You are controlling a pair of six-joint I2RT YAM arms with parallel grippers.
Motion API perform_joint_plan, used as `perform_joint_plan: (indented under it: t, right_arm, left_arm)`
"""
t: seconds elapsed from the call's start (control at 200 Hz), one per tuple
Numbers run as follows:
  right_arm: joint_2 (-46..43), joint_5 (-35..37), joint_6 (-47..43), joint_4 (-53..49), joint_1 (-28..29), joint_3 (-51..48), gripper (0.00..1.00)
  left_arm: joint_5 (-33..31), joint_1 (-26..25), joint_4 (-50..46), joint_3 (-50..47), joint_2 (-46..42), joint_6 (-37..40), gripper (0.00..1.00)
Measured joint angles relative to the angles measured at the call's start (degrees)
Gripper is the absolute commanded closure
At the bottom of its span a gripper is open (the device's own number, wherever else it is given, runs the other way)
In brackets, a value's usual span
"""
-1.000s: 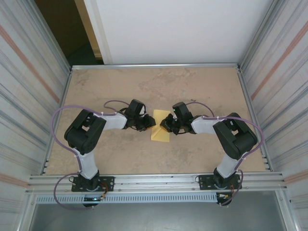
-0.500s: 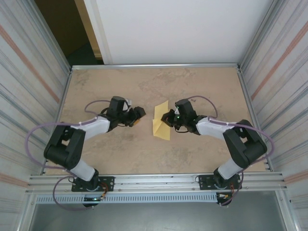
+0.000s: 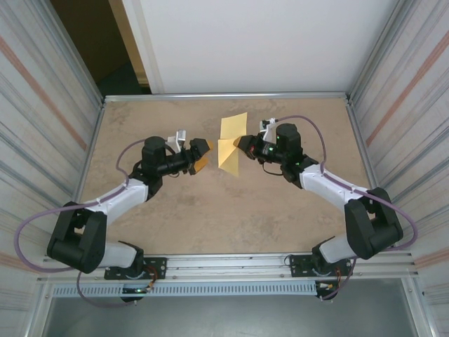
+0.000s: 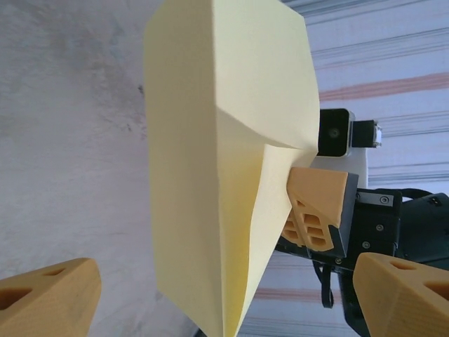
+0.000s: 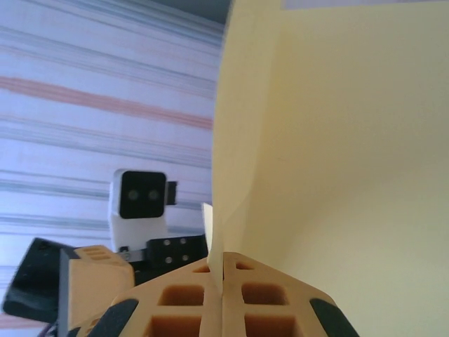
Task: Fold a paper plane with a square sheet of paper (pick it up from the middle)
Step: Turn over the paper at the center of the table.
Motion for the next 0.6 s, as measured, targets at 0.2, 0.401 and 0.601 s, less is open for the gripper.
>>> perform_joint_plan:
  t: [0.2, 0.401, 0.601]
  right_arm:
    - [0.00, -3.10, 3.89, 4.26, 0.00, 0.00, 0.94]
    - [0.00, -4.59, 5.79, 6.62, 0.00, 0.00, 0.94]
    - [0.04, -5.03, 6.47, 7.82, -0.11, 0.00, 0.93]
  left_arm:
    - [1.81, -1.57, 2.82, 2.10, 1.51, -0.61, 0.14]
    - [3.89, -1.99, 8.33, 2.78, 4.35, -2.14, 0.33]
    - [5.22, -2.64, 10.64, 3.28, 5.68, -2.91, 0.49]
